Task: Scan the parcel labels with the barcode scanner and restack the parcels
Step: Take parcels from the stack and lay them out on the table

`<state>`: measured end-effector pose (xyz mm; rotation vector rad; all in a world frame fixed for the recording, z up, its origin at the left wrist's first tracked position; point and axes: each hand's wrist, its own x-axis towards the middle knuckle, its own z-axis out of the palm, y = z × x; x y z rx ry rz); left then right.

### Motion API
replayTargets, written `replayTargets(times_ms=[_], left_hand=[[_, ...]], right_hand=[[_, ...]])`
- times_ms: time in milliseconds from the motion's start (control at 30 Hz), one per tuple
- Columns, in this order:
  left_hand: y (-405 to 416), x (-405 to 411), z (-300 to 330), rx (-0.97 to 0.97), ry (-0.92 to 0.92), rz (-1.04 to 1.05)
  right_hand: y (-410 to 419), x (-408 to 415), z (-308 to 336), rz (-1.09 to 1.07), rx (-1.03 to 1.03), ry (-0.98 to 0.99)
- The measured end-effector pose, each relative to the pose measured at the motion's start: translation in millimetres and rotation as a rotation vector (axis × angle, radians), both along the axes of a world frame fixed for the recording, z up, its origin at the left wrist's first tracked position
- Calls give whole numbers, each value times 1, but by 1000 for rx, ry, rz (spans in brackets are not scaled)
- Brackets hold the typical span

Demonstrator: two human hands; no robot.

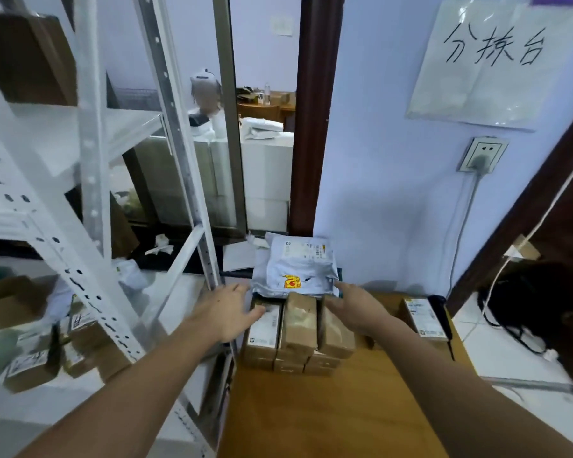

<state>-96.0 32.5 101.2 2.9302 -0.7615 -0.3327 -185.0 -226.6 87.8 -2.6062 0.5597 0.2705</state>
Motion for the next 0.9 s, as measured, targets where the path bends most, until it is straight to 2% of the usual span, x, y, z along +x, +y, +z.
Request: replayTargets(times_ms=[233,367,467,733,900], left_hand=[[-39,35,-57,-107,231,22],[-73,56,-101,-297,506,181],[-96,65,-131,-398,636,269],[-109,68,-210,-420,702,311],[-111,64,-204,-384,652,299]], right_hand=[[15,39,-50,-145,142,20],[29,56,-76,-214,181,49],[41,66,-86,-306,274,79],[59,83,-113,-392,282,77],[60,85,-120,-434,283,-16]])
